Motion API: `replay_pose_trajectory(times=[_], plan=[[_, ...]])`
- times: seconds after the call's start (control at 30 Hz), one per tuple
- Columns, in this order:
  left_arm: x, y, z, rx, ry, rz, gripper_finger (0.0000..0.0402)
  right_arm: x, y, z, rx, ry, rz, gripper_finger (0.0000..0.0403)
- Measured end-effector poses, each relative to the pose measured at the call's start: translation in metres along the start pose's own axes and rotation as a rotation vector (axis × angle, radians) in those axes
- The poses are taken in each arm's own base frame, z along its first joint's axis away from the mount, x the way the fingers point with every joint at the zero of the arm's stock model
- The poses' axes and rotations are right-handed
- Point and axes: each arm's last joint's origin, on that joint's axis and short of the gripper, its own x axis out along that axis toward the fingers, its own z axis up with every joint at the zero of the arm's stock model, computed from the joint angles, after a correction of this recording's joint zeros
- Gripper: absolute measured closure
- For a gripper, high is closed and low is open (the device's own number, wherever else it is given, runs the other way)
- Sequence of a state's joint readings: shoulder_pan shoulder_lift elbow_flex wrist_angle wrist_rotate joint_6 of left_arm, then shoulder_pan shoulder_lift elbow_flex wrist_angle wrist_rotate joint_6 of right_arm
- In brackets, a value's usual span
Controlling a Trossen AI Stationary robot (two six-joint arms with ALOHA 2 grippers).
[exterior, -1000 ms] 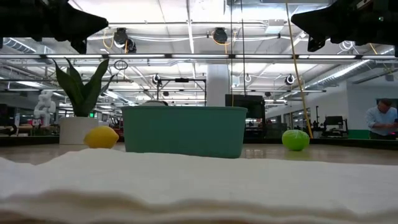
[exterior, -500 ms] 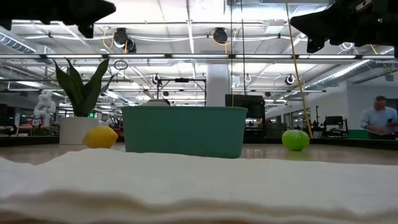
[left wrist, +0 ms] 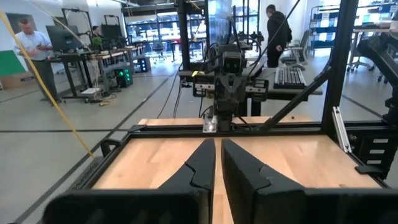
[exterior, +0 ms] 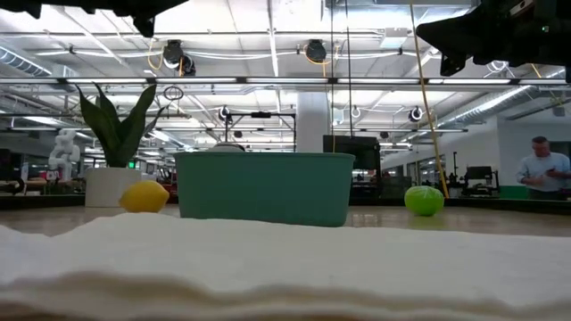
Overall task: Pick and placing Produce into tupperware
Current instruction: Put the yellow lemon into the blue bin
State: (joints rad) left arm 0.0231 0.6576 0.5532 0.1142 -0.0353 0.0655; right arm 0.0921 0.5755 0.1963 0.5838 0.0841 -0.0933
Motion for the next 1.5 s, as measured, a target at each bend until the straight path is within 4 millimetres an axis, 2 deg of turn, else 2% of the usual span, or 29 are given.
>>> replay_pose_trajectory(times=[0.37,0.7,0.87,1.27,1.5], plan=[[0.009,0.002,0.031,0.004,0.019,-0.002,0.0369,0.000,0.000,0.000,-0.001,0.000,0.000,0.0403],[0.008,0.007,0.046,0.007,0.008,0.025,0.0369,0.000,0.000,0.000,-0.001,0.001,0.000,0.0403],[0.016,0.013,0.047,-0.019,0.096,0.055,0.0369,0.000,0.000,0.000,-0.001,0.003,0.000,0.0403],[0.049,0.020,0.046,-0.030,0.389,0.060,0.0369,0.002,0.001,-0.003,-0.003,0.023,0.002,0.0403],[0.065,0.022,0.055,-0.030,0.566,0.054,0.0369,0.003,0.001,-0.004,-0.004,0.032,0.003,0.0403]])
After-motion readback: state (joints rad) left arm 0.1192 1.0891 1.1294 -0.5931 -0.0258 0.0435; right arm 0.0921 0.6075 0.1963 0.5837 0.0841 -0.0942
